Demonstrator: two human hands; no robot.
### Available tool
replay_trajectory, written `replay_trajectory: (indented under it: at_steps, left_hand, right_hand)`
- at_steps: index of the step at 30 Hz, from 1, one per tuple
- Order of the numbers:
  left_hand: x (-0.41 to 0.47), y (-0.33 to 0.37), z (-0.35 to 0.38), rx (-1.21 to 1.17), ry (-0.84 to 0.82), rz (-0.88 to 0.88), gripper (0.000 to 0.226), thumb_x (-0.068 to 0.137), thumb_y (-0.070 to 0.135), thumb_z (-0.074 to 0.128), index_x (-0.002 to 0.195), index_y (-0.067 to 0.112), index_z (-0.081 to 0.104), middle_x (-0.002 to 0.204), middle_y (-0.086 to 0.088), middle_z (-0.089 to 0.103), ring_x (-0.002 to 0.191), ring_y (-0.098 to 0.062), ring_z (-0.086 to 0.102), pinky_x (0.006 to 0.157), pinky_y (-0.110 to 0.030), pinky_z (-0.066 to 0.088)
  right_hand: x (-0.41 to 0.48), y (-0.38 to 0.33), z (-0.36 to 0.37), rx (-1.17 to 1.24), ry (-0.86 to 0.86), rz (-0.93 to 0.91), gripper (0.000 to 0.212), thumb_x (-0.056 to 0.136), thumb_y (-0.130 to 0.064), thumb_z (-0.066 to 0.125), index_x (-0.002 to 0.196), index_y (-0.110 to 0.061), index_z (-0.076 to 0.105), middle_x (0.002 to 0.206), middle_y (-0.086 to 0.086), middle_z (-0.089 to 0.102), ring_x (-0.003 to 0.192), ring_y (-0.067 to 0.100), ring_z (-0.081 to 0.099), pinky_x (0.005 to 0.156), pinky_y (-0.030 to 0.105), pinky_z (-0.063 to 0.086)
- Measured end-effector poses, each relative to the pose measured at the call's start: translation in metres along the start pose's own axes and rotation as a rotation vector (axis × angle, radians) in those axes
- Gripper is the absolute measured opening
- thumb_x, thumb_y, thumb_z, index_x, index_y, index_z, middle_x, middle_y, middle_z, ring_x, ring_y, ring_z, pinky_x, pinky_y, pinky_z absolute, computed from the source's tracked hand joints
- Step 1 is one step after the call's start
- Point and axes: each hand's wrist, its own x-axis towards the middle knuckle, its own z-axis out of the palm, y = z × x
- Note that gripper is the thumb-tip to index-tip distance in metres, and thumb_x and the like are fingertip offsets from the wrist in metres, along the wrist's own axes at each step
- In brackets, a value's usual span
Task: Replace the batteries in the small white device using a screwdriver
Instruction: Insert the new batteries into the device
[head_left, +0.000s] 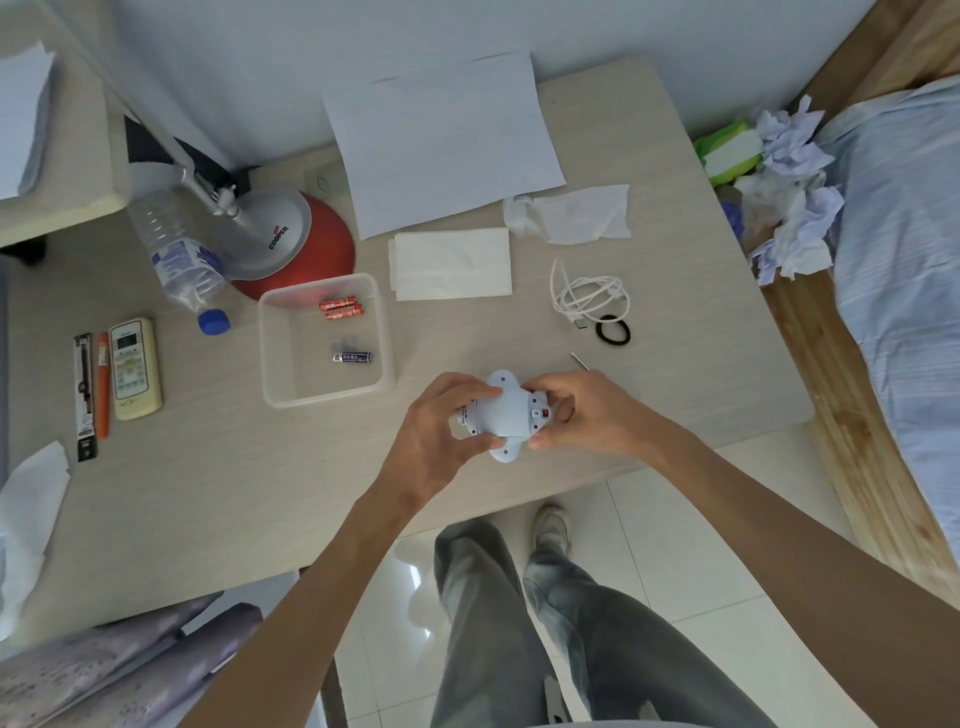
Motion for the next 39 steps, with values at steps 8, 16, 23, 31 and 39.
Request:
replay_trajectory:
  at_steps: [8, 16, 23, 31, 39]
  left_hand:
    - [-0.001, -0.010, 0.003, -0.176, 0.012, -0.213, 0.061, 0.070, 0.017, 0.102, 0.123, 0.027, 0.075, 0.127, 0.008, 0.069, 0.111, -0.012, 0.069, 0.091, -0.033, 0.064]
    - [-0.002, -0.018, 0.005, -0.246, 0.045, -0.303, 0.067, 0.065, 0.016, 0.104, 0.126, 0.022, 0.076, 0.127, 0.004, 0.074, 0.110, -0.013, 0.073, 0.091, -0.032, 0.065]
    - [-0.008, -0.021, 0.010, -0.265, 0.076, -0.327, 0.068, 0.063, 0.021, 0.105, 0.125, 0.021, 0.076, 0.124, 0.004, 0.074, 0.111, -0.020, 0.073, 0.094, -0.043, 0.066]
    - [-0.007, -0.019, 0.008, -0.273, 0.062, -0.335, 0.068, 0.064, 0.020, 0.106, 0.126, 0.024, 0.077, 0.124, 0.007, 0.075, 0.112, -0.018, 0.074, 0.094, -0.037, 0.065]
    - [-0.007, -0.017, 0.008, -0.284, 0.067, -0.342, 0.069, 0.065, 0.019, 0.105, 0.127, 0.022, 0.075, 0.126, 0.005, 0.075, 0.111, -0.016, 0.074, 0.091, -0.029, 0.064]
  right_hand:
    - [0.005, -0.001, -0.002, -0.012, -0.033, 0.022, 0.056, 0.075, -0.022, 0.098, 0.127, -0.025, 0.077, 0.103, -0.010, 0.082, 0.084, 0.010, 0.076, 0.086, 0.041, 0.062]
    - [0.006, 0.000, -0.003, -0.014, -0.064, 0.042, 0.058, 0.075, -0.028, 0.099, 0.127, -0.027, 0.075, 0.104, -0.008, 0.082, 0.089, 0.018, 0.078, 0.091, 0.051, 0.063]
    - [0.003, -0.009, -0.002, 0.241, -0.113, 0.138, 0.056, 0.086, -0.046, 0.091, 0.134, -0.026, 0.072, 0.109, 0.005, 0.083, 0.092, 0.031, 0.082, 0.088, 0.050, 0.068]
    - [0.004, -0.005, 0.000, 0.321, -0.074, 0.142, 0.045, 0.094, -0.038, 0.085, 0.133, -0.020, 0.075, 0.101, 0.009, 0.084, 0.091, 0.030, 0.082, 0.089, 0.045, 0.068]
    - [0.008, -0.001, 0.000, 0.345, -0.065, 0.103, 0.043, 0.095, -0.033, 0.085, 0.132, -0.015, 0.077, 0.101, 0.011, 0.085, 0.094, 0.033, 0.082, 0.088, 0.046, 0.068]
